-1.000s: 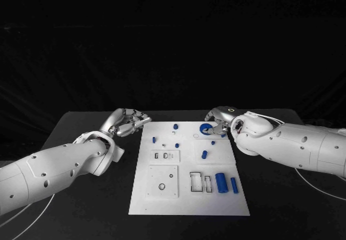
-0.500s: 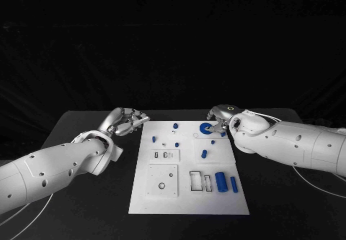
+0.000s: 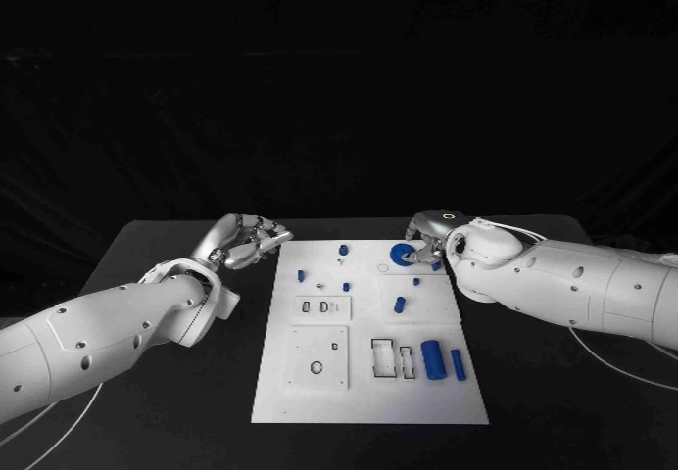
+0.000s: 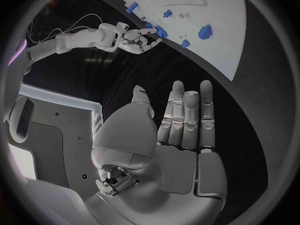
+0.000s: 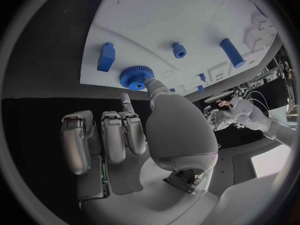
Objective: Assemble the parts on the task board
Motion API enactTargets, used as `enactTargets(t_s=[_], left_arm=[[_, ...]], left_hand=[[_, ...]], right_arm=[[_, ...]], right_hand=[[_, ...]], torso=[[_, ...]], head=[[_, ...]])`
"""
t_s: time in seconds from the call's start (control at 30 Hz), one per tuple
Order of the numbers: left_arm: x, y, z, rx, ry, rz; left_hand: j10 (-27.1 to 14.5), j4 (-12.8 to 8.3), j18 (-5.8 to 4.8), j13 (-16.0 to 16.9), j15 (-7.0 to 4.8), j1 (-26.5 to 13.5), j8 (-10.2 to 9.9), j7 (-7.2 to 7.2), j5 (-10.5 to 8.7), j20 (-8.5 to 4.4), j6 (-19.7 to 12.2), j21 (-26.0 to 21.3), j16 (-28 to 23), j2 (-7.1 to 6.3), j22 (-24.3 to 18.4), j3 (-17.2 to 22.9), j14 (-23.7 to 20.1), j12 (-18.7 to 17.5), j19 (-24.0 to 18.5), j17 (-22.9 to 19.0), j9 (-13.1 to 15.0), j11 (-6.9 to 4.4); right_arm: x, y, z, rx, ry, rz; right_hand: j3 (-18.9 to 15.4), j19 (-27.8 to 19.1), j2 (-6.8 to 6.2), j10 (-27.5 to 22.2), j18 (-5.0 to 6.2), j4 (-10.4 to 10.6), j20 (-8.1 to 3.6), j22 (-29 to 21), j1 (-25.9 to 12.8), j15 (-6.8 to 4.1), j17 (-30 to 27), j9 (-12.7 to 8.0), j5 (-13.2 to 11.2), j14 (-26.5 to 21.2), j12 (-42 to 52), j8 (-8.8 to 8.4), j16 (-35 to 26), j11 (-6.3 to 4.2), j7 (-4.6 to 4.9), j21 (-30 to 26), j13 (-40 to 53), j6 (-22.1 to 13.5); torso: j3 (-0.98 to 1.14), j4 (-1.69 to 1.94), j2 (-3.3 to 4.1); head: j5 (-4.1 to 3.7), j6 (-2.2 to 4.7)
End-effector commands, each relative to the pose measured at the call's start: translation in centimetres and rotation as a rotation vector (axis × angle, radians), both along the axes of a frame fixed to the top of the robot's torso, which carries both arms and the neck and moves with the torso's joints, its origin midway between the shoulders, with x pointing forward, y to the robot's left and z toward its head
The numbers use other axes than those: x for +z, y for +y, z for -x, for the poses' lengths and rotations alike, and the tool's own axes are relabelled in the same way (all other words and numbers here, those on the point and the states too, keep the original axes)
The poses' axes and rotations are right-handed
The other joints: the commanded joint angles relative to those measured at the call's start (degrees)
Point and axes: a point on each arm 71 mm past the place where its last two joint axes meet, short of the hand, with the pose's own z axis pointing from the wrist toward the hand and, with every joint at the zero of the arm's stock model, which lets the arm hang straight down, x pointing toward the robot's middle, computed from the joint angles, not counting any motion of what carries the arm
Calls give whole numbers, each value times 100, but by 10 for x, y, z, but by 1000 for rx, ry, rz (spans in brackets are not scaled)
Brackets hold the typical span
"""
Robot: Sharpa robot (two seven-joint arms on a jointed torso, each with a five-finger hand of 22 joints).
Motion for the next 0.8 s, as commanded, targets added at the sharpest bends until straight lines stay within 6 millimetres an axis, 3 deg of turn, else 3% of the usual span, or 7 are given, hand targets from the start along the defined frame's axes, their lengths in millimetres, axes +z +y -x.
enactTargets(t_s=[0.03, 0.3, 0.8], left_arm=[[1, -2, 0, -11, -6, 7], [1, -2, 0, -11, -5, 7], [1, -2, -1, -8, -5, 6]], left_hand=[[39, -7, 41, -9, 4, 35, -24, -1, 21, -8, 14, -32, 4, 5, -6, -43, 34, -26, 29, -4, 5, 4], [39, -7, 41, -9, 4, 35, -24, -1, 21, -8, 14, -32, 4, 5, -6, -43, 34, -26, 29, -4, 5, 4], [39, -7, 41, -9, 4, 35, -24, -1, 21, -8, 14, -32, 4, 5, -6, -43, 34, -26, 29, -4, 5, 4]], right_arm=[[-3, 0, 0, -10, 27, 26], [-3, 2, 0, -7, 36, 28], [-7, 4, 0, -18, 73, 51]], right_hand=[[42, 600, -7, 610, -37, 7, -33, 1508, -12, -26, 1509, 9, -38, 586, 16, 43, 23, -13, 5, 25, 1507, 44], [45, 600, -12, 610, -37, 4, -32, 1508, -22, -25, 1509, 12, -64, 586, 16, 41, 23, -11, 5, 25, 1507, 49], [105, 600, 44, 610, -37, -24, -32, 1508, -12, -29, 1509, 28, -107, 586, 16, 45, 23, -33, -27, 25, 1507, 94]], torso=[[-2, 3, 4], [5, 3, 8], [-1, 7, 5]], head=[[-5, -1], [5, -15], [6, -25]])
